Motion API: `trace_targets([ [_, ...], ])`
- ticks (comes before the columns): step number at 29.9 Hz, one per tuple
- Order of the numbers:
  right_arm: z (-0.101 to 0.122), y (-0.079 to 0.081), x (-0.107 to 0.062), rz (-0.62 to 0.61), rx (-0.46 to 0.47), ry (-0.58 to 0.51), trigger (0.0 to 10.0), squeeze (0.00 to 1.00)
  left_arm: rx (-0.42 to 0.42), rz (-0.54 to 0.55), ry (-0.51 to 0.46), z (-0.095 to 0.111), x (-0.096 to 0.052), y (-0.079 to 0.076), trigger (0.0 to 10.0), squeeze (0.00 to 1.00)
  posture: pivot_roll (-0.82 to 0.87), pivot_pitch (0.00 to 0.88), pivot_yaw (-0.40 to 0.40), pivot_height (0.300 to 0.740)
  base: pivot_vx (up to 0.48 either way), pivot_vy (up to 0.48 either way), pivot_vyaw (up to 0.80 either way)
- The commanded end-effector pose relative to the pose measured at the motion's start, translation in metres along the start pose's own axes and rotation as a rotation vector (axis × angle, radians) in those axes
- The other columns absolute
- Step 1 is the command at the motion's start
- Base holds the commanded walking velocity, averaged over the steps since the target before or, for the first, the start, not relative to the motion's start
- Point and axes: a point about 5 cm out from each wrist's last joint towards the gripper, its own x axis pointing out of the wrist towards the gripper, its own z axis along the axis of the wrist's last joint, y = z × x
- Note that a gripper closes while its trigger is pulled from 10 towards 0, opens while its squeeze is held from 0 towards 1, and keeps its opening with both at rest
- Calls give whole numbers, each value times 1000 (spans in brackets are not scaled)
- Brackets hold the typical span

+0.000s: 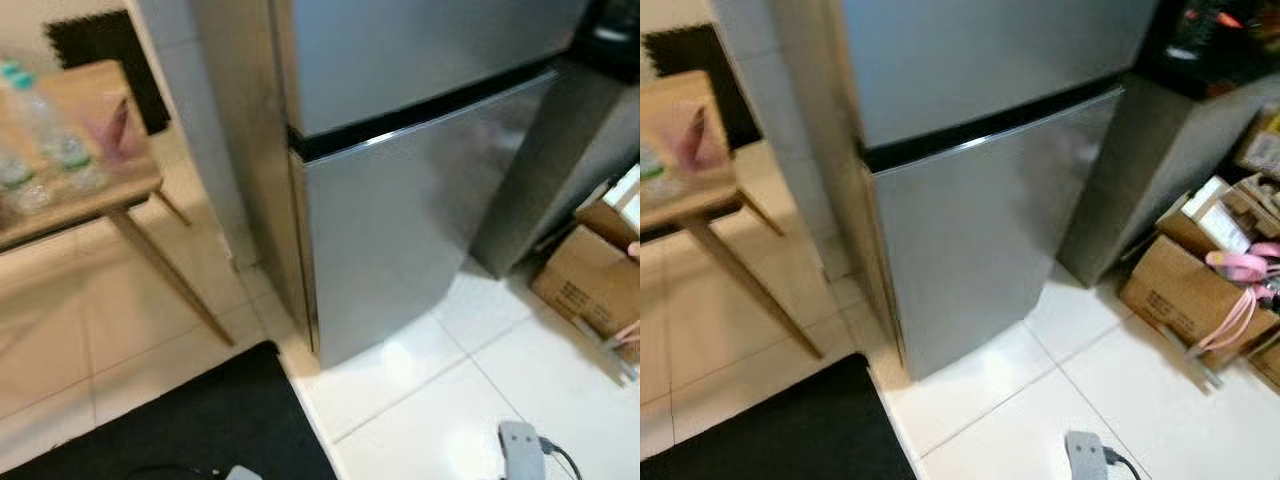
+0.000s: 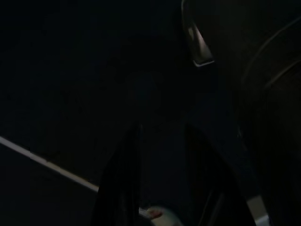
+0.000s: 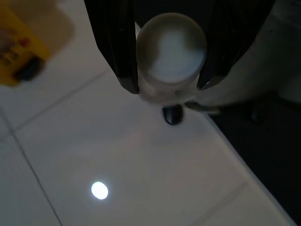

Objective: Restocking fridge

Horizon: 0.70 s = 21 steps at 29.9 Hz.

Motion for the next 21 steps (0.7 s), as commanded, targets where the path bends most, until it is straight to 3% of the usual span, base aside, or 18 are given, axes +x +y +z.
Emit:
trace_targets([
  [1,12,10,2,29,3,-43,10000,0,-2,10,-227,59,-2,1,10000,0,-94,0,8,740,289,0,0],
  [21,8,13,2,35,8,-36,10000,0,-1,-1,-226,56,-2,1,10000,0,-90,8,9,740,12,-23,0],
])
